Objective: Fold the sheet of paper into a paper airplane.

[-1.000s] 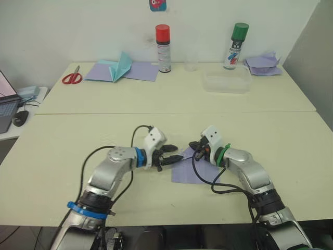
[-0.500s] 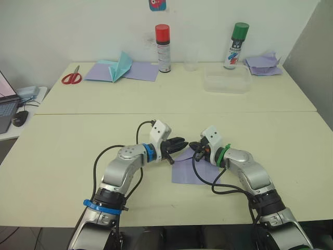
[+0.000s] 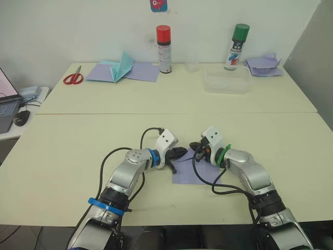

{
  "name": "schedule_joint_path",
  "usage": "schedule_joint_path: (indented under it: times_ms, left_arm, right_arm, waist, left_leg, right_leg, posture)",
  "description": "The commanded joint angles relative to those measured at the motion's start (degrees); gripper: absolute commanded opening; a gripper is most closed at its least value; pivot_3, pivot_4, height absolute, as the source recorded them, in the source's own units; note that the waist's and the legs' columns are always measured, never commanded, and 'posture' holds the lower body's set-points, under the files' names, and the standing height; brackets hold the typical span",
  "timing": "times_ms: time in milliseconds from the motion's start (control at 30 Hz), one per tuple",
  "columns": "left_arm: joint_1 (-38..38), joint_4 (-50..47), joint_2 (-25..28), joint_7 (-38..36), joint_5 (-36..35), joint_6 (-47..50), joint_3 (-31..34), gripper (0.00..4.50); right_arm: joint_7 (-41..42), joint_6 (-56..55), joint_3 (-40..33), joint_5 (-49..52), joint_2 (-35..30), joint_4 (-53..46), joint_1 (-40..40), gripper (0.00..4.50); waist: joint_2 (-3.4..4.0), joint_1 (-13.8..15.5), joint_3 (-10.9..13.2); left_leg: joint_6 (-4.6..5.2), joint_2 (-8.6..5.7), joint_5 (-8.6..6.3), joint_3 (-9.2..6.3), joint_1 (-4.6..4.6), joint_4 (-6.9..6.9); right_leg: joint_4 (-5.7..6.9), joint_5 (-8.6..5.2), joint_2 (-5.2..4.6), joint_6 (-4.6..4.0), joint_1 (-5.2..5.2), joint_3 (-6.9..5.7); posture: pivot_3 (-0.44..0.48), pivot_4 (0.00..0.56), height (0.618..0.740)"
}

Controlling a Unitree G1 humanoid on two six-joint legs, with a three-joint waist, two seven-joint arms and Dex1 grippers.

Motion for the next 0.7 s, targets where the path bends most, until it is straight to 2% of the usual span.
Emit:
schedule_joint_path:
  times_ms: [33, 133, 233, 400, 533, 700]
  left_arm:
    - [5.79, -3.51, 4.87, -2.17, 1.33, 2.73, -1.23, 0.03]
    - [9.52, -9.44, 8.03, -2.95, -0.69, 5.02, 0.21, 0.03]
    - [10.12, -12.5, 9.03, -2.87, -2.46, 6.42, 2.05, 0.03]
    - [5.77, -15.08, 4.07, -1.21, -10.24, 6.86, 8.81, 0.03]
    - [4.23, -13.74, 1.63, -1.09, -11.03, 7.18, 8.05, 0.03]
    - [3.81, -7.7, 0.48, -0.69, -5.89, 3.78, 2.69, 0.03]
  right_arm:
    - [-0.24, 1.68, 0.64, -0.71, -0.41, 2.05, 1.73, 0.0]
    - [-0.23, 1.63, 0.6, -0.74, -0.41, 2.35, 1.58, 0.0]
    - [-0.14, 1.53, 0.53, -0.75, -0.42, 2.79, 1.23, 0.0]
    - [0.32, 1.01, 0.47, -0.75, -0.57, 3.91, 0.51, 0.0]
    - [0.64, 0.9, 0.59, -0.75, -0.68, 4.1, 0.24, 0.0]
    - [1.06, 0.33, 0.35, -0.69, -0.59, 4.13, -0.2, 0.0]
  waist:
    - [0.0, -0.02, -0.01]
    - [0.03, 0.08, -0.02]
    - [0.04, 0.21, -0.02]
    - [0.02, 0.23, 0.05]
    - [0.02, 0.26, 0.04]
    - [0.02, 0.21, 0.04]
  left_leg:
    - [-0.01, -0.01, -0.03, -0.04, 0.16, -0.11]
    - [0.17, 0.01, -0.18, 0.01, 0.7, -0.65]
    - [0.18, 0.04, -0.19, -0.06, 0.72, -0.67]
    - [0.18, 0.0, -0.19, -0.05, 0.68, -0.66]
    - [0.16, 0.02, -0.17, -0.04, 0.68, -0.64]
    - [0.12, 0.02, -0.16, 0.02, 0.69, -0.64]
  right_leg:
    - [-0.02, 0.0, -0.03, 0.0, 0.01, 0.01]
    - [-0.18, -0.01, -0.08, -0.01, 0.24, 0.06]
    - [-0.25, -0.02, -0.05, -0.01, 0.29, 0.03]
    - [-0.26, -0.02, -0.05, 0.0, 0.3, 0.03]
    - [-0.25, -0.02, -0.05, 0.0, 0.31, 0.0]
    - [-0.26, -0.01, -0.05, 0.0, 0.28, 0.02]
  posture:
    - [0.0, 0.15, 0.74]
    - [0.0, 0.15, 0.74]
    - [0.0, 0.15, 0.74]
    - [0.0, 0.15, 0.74]
    - [0.0, 0.15, 0.74]
    - [0.0, 0.15, 0.74]
